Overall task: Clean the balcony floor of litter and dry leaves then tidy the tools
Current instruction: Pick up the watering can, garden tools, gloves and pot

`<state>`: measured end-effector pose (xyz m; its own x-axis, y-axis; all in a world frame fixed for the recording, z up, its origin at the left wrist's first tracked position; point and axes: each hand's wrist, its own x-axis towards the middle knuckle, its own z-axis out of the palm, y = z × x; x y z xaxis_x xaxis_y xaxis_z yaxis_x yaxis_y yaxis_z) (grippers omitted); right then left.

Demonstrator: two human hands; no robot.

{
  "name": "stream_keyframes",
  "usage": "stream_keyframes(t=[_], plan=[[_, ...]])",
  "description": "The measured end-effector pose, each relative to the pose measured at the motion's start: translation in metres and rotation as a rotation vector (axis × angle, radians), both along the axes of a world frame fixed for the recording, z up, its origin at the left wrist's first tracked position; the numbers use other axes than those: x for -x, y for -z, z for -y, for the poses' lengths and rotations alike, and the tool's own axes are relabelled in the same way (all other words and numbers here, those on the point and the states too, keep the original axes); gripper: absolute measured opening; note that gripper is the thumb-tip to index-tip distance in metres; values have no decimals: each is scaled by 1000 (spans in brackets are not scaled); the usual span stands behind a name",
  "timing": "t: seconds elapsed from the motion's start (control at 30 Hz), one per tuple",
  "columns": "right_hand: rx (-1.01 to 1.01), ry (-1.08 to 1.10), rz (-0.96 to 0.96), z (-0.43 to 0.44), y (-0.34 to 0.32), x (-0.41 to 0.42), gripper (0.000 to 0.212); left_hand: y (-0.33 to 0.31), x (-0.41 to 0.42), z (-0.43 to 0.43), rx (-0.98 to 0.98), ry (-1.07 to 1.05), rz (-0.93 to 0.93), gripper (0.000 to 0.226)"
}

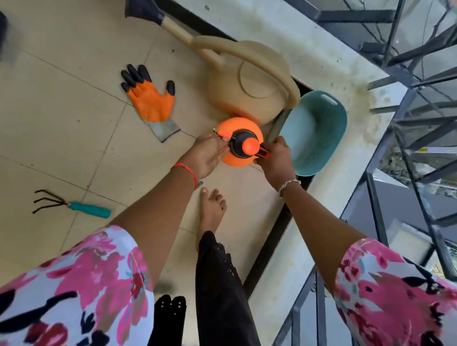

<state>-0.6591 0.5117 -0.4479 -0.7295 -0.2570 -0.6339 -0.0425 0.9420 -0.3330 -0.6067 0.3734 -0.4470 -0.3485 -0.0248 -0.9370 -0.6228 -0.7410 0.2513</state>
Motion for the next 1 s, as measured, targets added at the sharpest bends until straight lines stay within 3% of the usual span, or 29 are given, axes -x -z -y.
stream_keyframes(t=[0.27,0.33,0.43,0.57,0.73,0.83,1.0], plan=[[-109,-49,19,20,-1,4,33,-11,-8,11,-7,-11,-11,29],[-151,-34,-10,27,-6,2,42,-17,-10,16,18,59,-5,17],[-235,16,-90,49,-24,-9,64,-32,-25,35,113,142,-25,23],[-65,8,-252,102,-70,-44,79,-58,-61,73,329,297,-52,18],[95,-374,-190,209,-162,-115,69,-149,-126,166,696,478,-169,36],[149,-603,-315,277,-238,-155,52,-230,-175,236,904,531,-230,35],[258,-955,-484,372,-384,-227,53,-386,-290,338,1229,443,-222,27]])
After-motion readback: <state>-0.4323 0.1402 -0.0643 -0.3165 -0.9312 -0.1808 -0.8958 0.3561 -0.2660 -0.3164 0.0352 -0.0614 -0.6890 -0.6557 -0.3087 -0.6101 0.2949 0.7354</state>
